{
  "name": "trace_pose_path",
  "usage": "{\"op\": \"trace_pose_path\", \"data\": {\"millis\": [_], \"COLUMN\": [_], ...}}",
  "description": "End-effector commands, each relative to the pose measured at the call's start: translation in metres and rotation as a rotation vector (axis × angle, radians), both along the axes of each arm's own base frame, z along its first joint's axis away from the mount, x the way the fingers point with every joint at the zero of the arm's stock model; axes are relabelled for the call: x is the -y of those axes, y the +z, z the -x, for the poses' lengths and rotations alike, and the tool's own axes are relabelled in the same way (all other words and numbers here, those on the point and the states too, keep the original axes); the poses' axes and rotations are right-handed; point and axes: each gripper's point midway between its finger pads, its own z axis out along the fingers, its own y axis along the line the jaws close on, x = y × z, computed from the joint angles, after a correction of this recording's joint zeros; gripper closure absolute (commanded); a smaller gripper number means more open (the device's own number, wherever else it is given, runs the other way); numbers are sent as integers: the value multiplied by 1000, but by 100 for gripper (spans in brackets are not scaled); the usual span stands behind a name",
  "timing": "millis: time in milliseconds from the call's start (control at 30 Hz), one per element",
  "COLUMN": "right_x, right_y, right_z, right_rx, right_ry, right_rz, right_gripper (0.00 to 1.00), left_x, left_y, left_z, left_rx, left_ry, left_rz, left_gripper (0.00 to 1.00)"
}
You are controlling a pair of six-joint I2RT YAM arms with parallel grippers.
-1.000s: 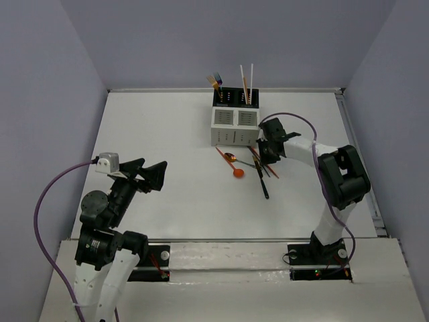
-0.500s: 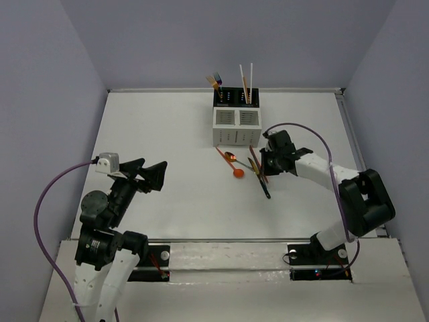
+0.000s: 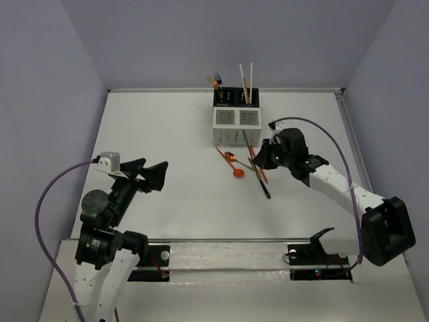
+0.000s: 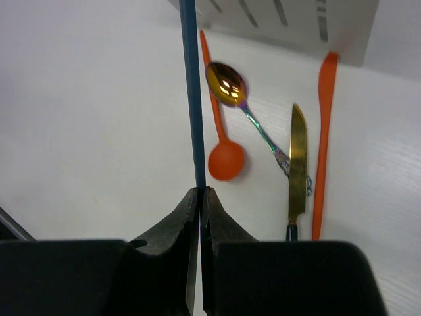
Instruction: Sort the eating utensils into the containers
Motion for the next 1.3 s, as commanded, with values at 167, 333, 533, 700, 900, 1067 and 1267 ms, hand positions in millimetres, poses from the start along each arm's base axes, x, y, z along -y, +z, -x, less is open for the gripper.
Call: {"op": "trace_pose_path", "data": {"millis": [167, 333, 533, 700, 900, 1067, 1267], "right_x": [-15, -9, -12, -14, -5, -3, -2], "right_y": [142, 170, 195, 193, 186, 171, 141], "right_z": [-93, -150, -226, -270, -308, -327, -338], "right_rx": [511, 669, 839, 888, 927, 915, 884], "right_ry": [-159, -297, -436, -493, -535, -530, -522], "right_rz": [-170, -121, -109, -68, -18, -5, 32], "right_gripper": [93, 93, 93, 93, 93, 93, 93], "left_x": [5, 6, 7, 6, 5, 5, 5], "left_y": [6, 4, 2, 0, 0, -1, -1], "left_z": [-5, -7, -9, -11, -11, -12, -11], "left_rx": [33, 24, 12, 3, 0, -1, 1], "left_ry": [-24, -25, -25, -22, -14, -14, -14], "left_rz": [-3, -10, -15, -18, -20, -20, -20], "left_gripper": [1, 1, 1, 1, 1, 1, 1]}}
